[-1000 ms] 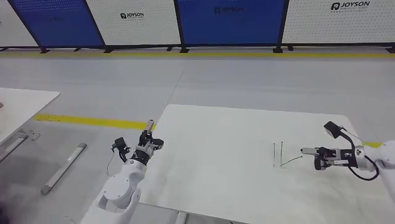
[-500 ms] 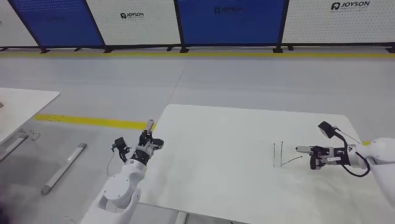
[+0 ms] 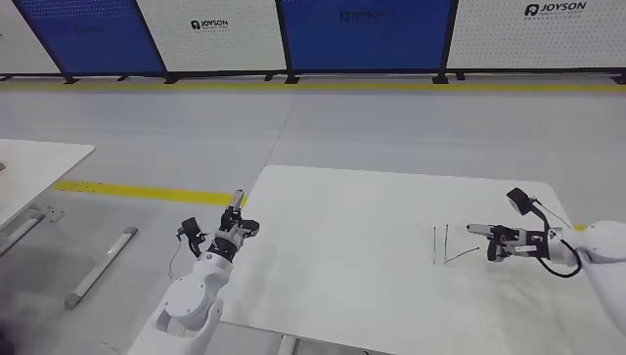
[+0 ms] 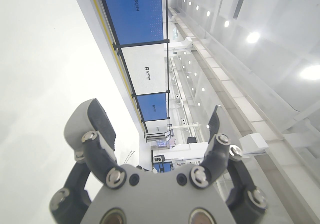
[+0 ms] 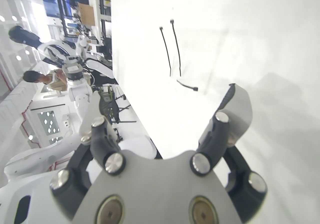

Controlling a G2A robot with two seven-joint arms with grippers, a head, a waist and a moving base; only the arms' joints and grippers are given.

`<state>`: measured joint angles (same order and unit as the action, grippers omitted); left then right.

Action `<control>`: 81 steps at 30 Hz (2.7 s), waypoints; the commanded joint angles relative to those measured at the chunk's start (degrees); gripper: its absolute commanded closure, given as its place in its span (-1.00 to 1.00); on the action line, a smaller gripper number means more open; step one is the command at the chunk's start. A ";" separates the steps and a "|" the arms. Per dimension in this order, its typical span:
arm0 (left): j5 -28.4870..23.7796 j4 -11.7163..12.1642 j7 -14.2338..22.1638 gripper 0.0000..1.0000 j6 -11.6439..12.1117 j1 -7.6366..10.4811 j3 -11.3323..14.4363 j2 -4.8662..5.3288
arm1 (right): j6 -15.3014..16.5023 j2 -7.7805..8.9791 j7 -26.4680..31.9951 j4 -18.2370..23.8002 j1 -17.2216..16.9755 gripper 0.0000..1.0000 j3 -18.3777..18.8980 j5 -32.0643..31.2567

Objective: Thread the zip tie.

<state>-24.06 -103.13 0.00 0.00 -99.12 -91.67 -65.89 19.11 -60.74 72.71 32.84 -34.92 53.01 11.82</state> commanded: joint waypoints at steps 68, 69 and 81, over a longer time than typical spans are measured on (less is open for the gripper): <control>0.00 0.00 0.00 -1.00 0.00 0.00 0.00 0.00 | -4.86 1.29 -7.63 8.07 -5.88 0.18 1.87 -8.96; 0.00 0.00 0.00 -1.00 0.00 0.00 0.00 0.00 | -5.24 1.24 -7.60 8.03 -5.81 0.18 1.73 -9.28; 0.00 0.00 0.00 -1.00 0.00 0.00 0.00 0.00 | -5.31 0.93 -7.64 6.47 -5.36 0.38 1.75 -9.63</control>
<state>-24.06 -103.13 0.00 0.00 -99.12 -91.67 -65.89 13.73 -59.81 65.03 39.41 -40.30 54.71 2.17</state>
